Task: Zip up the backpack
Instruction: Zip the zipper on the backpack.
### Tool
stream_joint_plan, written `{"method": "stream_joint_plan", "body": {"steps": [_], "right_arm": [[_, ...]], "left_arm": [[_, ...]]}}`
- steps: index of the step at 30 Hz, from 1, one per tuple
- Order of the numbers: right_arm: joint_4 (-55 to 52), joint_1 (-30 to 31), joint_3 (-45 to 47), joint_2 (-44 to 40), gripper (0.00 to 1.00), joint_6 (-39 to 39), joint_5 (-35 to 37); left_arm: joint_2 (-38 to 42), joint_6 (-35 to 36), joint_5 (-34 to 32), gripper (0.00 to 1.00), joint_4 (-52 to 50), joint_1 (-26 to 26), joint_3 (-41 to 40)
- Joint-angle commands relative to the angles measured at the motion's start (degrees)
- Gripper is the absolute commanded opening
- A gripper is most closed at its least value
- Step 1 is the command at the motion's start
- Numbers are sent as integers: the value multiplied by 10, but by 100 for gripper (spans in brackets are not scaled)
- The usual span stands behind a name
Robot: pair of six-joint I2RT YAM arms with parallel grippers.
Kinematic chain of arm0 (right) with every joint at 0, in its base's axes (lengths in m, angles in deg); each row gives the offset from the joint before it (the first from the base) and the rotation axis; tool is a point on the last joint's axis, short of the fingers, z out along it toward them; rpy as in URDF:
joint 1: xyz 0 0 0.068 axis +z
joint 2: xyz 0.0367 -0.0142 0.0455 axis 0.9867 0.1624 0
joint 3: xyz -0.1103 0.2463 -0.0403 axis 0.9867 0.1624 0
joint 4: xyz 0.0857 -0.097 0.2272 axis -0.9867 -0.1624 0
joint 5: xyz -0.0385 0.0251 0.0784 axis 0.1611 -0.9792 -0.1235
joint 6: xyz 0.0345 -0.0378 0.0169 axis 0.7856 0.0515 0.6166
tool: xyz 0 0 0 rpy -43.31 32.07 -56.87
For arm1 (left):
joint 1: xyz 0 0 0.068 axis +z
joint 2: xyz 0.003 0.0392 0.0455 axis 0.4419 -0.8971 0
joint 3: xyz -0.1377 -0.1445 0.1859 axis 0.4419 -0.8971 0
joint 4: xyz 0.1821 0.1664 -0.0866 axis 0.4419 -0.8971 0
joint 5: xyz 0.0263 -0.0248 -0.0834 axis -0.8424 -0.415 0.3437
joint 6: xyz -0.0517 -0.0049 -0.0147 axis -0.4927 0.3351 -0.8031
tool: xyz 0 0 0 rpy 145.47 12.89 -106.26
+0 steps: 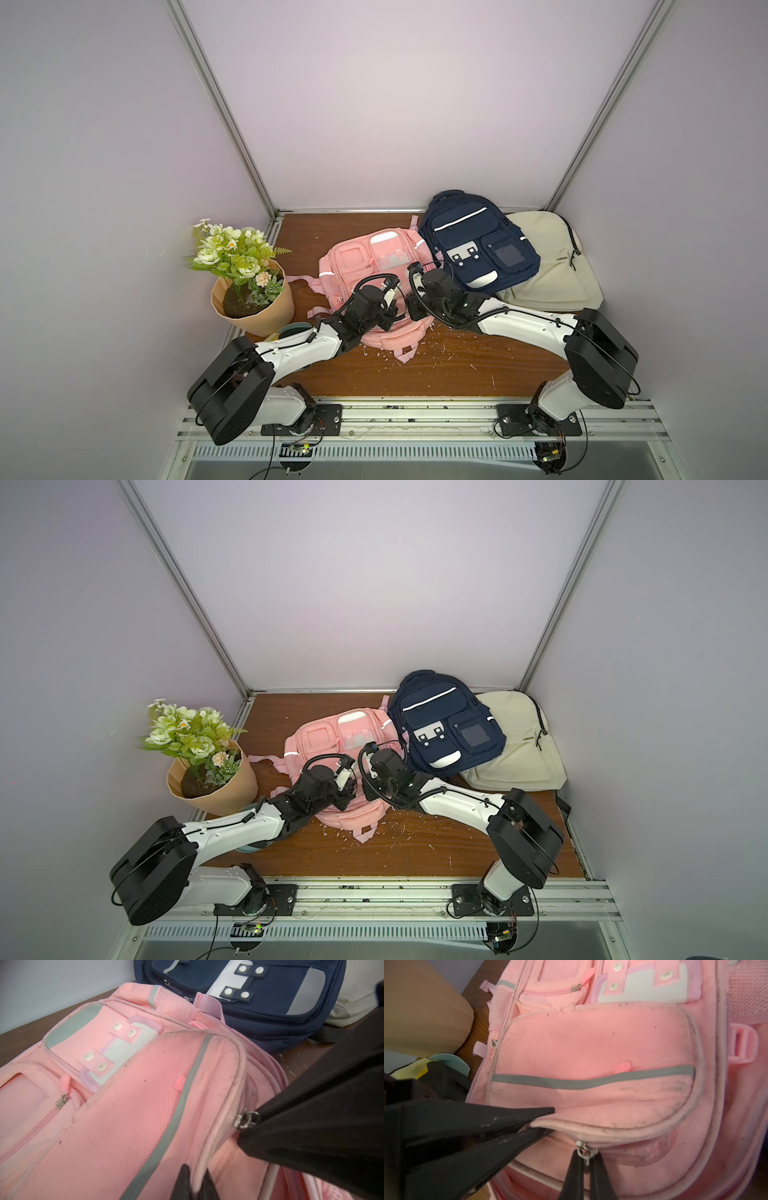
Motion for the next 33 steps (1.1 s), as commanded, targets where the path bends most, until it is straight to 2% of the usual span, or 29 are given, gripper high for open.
{"method": "stream_joint_plan", "body": {"steps": [1, 7, 15, 21, 25, 33], "right_arm": [[-35, -53, 14, -43, 0, 9, 27], [-71, -139, -5, -40, 0, -30, 10], [-79, -206, -89, 43, 0, -51, 27], [-75, -221, -165, 82, 0, -68, 54], [-71, -221, -202, 107, 0, -84, 40], [-61, -220, -167, 88, 0, -61, 97]], "left_arm": [[33, 3, -45, 10, 4, 3, -18], [52, 15, -39, 9, 16, 3, -32], [62, 39, -33, 7, 32, -25, -40], [43, 69, -43, 6, 40, -72, -32], [41, 80, -42, 6, 43, -89, -32], [47, 83, -34, 5, 48, -90, -35]]}}
